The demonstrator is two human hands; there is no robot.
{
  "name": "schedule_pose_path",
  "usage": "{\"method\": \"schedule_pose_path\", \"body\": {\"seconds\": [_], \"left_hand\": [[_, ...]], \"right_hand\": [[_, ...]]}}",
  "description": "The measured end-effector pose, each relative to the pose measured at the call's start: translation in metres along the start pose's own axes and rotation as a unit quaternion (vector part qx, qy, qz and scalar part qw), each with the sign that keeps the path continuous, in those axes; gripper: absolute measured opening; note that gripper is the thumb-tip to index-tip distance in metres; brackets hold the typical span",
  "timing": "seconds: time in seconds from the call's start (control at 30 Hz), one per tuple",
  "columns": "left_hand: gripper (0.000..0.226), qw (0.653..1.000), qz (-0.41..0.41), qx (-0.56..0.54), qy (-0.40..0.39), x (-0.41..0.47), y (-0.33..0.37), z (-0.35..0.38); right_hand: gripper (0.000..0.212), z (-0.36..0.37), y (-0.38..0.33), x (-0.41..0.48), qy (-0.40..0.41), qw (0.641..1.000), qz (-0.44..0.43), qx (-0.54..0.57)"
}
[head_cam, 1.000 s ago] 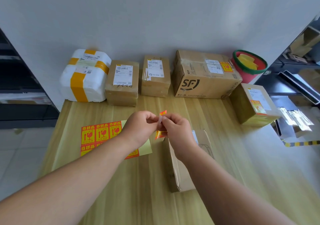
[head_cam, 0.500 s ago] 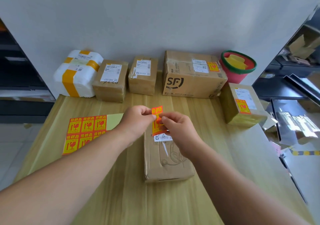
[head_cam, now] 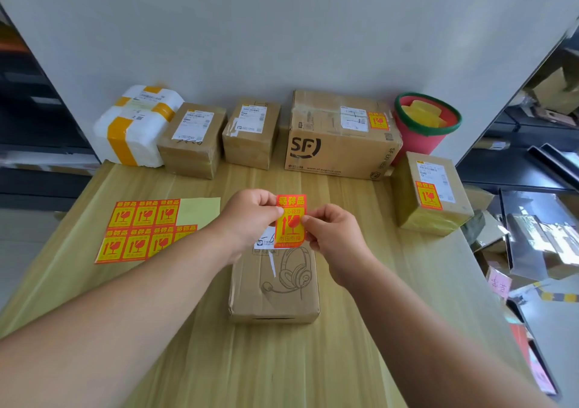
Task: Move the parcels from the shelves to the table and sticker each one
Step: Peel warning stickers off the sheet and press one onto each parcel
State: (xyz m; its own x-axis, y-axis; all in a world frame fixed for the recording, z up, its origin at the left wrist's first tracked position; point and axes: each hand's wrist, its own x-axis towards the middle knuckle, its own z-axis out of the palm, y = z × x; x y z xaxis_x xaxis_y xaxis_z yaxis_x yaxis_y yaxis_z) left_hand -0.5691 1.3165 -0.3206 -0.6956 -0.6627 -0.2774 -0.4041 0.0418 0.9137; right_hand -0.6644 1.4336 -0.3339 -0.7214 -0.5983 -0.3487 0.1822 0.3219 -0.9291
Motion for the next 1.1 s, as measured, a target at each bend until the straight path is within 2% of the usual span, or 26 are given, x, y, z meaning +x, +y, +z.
{"method": "schedule_pose_path", "body": {"seconds": [0.3, 0.4, 0.5, 0.73, 0.83, 1.1], "left_hand": [[0.008, 0.998, -0.015, 0.047, 0.044, 0.003, -0.019, 0.010], [0.039, 0.996, -0.019, 0.075, 0.043, 0.005, -0.027, 0.010], [0.050, 0.991, -0.021, 0.117, 0.054, 0.008, -0.038, 0.007], [0.041, 0.967, 0.007, 0.253, 0.031, 0.008, -0.066, 0.013], [0.039, 0.952, 0.051, 0.301, 0.015, 0.010, -0.074, 0.019], [0.040, 0.914, 0.095, 0.394, -0.008, 0.020, -0.084, 0.026]], "right_hand": [[0.015, -0.002, 0.016, 0.004, -0.036, 0.998, 0.055, 0.019], [0.016, -0.003, 0.022, 0.006, -0.035, 0.995, 0.083, 0.043], [0.018, -0.008, 0.031, 0.012, -0.008, 0.991, 0.118, 0.063], [0.019, -0.017, 0.054, 0.024, 0.027, 0.984, 0.171, 0.038], [0.021, -0.015, 0.058, 0.031, 0.031, 0.984, 0.174, 0.019], [0.018, -0.009, 0.063, 0.051, 0.037, 0.986, 0.161, -0.029]]}}
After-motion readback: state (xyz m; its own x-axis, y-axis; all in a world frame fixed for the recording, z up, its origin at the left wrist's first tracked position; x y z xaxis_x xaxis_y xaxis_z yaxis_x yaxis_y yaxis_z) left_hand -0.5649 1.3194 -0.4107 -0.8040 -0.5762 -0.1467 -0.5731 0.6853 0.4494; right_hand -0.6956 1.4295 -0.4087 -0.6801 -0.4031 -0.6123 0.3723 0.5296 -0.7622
